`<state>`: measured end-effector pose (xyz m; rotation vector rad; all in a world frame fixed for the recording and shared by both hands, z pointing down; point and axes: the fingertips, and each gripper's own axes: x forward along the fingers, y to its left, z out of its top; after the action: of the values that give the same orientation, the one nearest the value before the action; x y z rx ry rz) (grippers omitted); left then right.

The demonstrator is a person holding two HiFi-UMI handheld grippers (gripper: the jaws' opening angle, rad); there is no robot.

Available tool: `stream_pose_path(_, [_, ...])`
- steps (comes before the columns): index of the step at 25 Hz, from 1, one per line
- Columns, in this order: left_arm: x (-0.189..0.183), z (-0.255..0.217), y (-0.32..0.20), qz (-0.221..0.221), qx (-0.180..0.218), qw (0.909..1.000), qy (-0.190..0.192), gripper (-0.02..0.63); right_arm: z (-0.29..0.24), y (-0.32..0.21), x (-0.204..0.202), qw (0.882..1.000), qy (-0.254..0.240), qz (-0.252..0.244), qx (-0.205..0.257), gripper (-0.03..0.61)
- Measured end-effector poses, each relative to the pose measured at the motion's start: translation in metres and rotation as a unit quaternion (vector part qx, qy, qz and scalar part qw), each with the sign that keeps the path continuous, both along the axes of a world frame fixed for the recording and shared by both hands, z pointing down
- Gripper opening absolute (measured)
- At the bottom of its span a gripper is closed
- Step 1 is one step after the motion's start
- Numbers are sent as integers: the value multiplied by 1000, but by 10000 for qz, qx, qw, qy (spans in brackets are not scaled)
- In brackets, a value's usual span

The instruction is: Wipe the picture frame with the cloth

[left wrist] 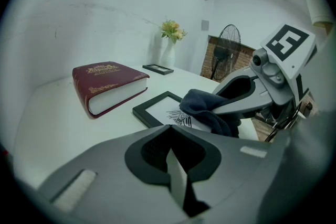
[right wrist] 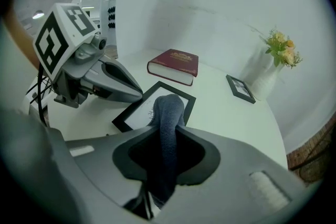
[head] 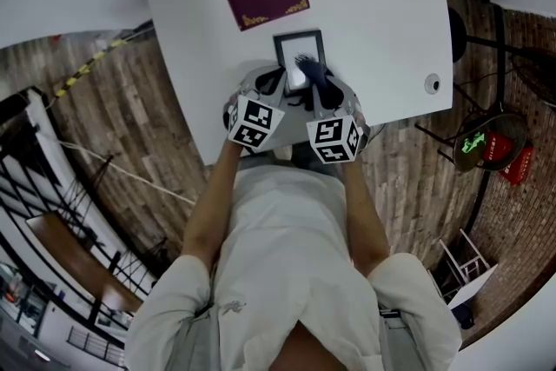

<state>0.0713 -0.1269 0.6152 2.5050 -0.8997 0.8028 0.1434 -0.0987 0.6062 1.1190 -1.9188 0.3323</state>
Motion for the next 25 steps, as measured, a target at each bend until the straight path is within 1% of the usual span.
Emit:
stream_pose_path(4, [-1, 0, 0, 22, -32, 10000, -25, 20, -1, 1, 11, 9994, 35, 328, 36, 72])
stream_pose_path(9, [-1, 1, -1, 76, 26, 10000, -13, 20, 4, 7, 39, 9970, 189, 751, -57, 72])
stream_pose_path(12, [-2, 2, 0, 96, 67, 9999, 2, 20, -3, 10, 48, 9953, 86, 962, 30, 72])
stream_pose_path(17, [-9, -11, 0, 79, 225, 9997, 84, 20, -29, 10, 55, 9916, -212, 1228, 336, 72])
stream_pose_path(22, [-18, -37, 1, -21, 393, 9987, 319, 20, -65, 7, 53, 9871, -541, 1278, 801, 72])
stream_pose_path(25, [-23, -60, 2, -87, 557, 9973, 480, 20, -93, 5, 48, 9841, -707, 1188, 1113, 71])
